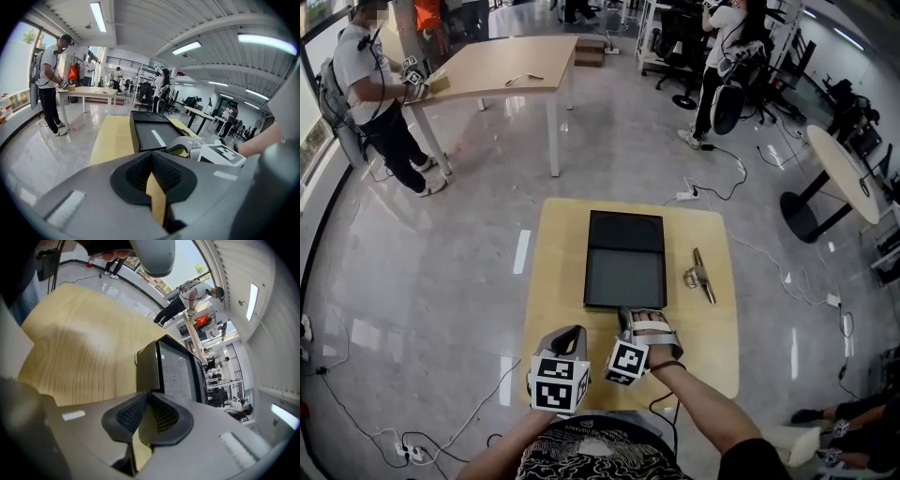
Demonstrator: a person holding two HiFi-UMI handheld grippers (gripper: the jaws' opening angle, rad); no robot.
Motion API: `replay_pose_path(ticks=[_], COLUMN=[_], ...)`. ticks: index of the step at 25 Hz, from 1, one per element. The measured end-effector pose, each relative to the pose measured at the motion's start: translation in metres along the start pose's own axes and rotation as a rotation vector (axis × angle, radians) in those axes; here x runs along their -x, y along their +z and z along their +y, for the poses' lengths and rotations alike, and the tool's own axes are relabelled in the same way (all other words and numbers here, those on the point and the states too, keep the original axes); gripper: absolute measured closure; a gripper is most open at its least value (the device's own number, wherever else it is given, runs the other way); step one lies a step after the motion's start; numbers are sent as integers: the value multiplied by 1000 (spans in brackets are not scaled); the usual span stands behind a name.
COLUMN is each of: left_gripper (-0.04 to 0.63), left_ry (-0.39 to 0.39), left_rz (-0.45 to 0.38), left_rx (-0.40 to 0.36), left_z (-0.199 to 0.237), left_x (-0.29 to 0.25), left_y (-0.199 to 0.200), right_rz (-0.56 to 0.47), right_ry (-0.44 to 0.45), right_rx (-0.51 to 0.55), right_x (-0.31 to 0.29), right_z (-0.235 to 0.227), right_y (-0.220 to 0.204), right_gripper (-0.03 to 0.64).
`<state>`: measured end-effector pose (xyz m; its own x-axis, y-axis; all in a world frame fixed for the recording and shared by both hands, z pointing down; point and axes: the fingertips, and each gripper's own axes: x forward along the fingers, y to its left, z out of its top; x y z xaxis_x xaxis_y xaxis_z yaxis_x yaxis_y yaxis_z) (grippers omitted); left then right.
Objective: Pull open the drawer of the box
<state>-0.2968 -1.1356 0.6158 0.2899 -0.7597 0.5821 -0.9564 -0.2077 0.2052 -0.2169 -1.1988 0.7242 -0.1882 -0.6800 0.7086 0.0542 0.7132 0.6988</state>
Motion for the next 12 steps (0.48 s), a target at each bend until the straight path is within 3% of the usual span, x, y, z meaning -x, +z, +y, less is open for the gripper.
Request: replay_pose_path(ticks=[8, 12], left_gripper=[583, 583], left_ry=[-5, -10], left_rz=[0, -3], left_rx=[-7, -12], left_z=[-7, -1], left_x=[32, 57], left_y=[-7, -40], right_rz=[26, 9], right_ry=[13, 9], right_rx=[-14, -25], right_x=[30, 46], right_z=[11, 50], right_y=[4, 23], right_gripper=[577, 578])
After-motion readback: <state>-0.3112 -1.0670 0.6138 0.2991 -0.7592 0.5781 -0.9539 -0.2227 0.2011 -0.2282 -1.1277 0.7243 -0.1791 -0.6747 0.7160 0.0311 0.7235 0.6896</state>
